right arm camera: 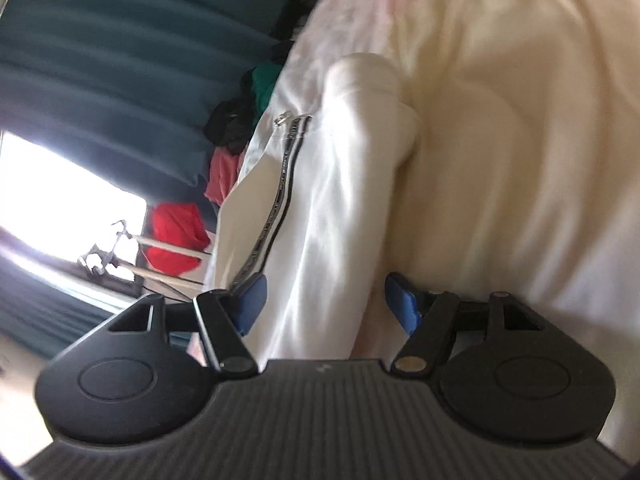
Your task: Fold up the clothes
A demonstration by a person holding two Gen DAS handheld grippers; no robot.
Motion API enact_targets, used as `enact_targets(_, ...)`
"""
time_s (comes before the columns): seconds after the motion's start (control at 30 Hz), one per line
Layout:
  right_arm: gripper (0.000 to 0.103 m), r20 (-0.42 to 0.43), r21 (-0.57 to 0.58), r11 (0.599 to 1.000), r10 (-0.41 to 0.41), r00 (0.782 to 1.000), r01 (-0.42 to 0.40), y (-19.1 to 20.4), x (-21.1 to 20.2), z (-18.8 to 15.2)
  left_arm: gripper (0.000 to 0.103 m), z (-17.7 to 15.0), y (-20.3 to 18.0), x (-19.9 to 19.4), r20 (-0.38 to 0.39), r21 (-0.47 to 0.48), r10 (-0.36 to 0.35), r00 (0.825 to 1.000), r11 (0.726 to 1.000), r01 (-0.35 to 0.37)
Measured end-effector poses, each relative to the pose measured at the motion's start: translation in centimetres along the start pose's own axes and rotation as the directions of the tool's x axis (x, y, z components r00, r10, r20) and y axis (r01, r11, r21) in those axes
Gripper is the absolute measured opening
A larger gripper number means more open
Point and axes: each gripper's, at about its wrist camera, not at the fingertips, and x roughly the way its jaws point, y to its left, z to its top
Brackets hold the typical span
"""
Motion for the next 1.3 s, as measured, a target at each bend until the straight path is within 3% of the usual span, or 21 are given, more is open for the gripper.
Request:
enact_targets(0.07,0.065,0.032,-0.087,0.996,-0.023,0.999,0.025,0.9,1.3,-0.2,0.078,0.4,-0.2,0.6,0.003,-0.011,0.013,1.0,1.0,-0.013)
enact_targets(0.17,0.057,0.075,-0.169,0.984,-0.049,0.996,0.061,2.3,3.3,-0.2,0.058,1.0,-0.5,1.5,0.008,-0.027,0.033,0.999,0.999,-0.033)
enact_targets(0.2,0.051,0.096,-0.159,0.984,-0.058,0.994,0.073,2.6,3.9,-0.1,0.049,1.2,-0.6,1.8,0.009,-0.033,0.04,0.999,0.999,-0.04)
enact_targets(0.23,0.03,0.112,-0.125,0.989,-0.064,0.992,0.078,2.5,4.1,0.1,0.045,1.4,-0.7,2.1,0.011,-0.038,0.047,0.999,0.998,-0.046)
enact_targets(0.27,0.02,0.126,-0.084,0.993,-0.07,0.99,0.081,2.3,4.2,0.4,0.037,1.6,-0.8,2.4,0.012,-0.044,0.053,0.998,0.998,-0.053)
enact_targets(0.3,0.019,0.136,-0.048,0.996,-0.062,0.989,0.069,2.0,4.2,0.4,0.026,1.8,-0.9,2.7,0.014,-0.049,0.06,0.998,0.997,-0.059)
enact_targets(0.4,0.015,0.15,-0.068,0.995,-0.057,0.987,0.067,2.4,3.3,0.7,0.017,2.4,-1.9,2.1,0.027,-0.034,0.072,0.997,0.997,-0.071)
enact_targets(0.63,0.012,0.122,-0.03,0.999,-0.031,0.992,0.035,2.5,-2.2,0.7,0.014,3.6,-4.7,-3.6,0.057,0.038,0.085,0.995,0.995,-0.087)
enact_targets(0.77,0.012,0.09,0.013,0.999,-0.036,0.995,0.035,2.1,-5.3,0.1,0.013,4.5,-4.7,-9.8,0.048,0.071,0.09,0.995,0.993,-0.093)
enact_targets(1.03,0.012,-0.001,0.097,0.995,-0.025,1.0,0.025,-0.1,-13.6,-1.2,0.013,4.6,-1.8,-21.7,-0.021,0.153,0.17,0.985,0.974,-0.165)
enact_targets(1.23,0.013,-0.028,0.023,0.994,-0.104,0.994,0.104,-1.8,-14.5,-1.9,0.016,2.2,2.0,-21.8,-0.073,0.264,0.232,0.97,0.942,-0.205)
enact_targets(1.3,0.013,-0.028,0.033,0.994,-0.099,0.995,0.1,-2.5,-14.3,-2.0,0.026,1.5,3.1,-21.3,-0.077,0.256,0.247,0.966,0.941,-0.221)
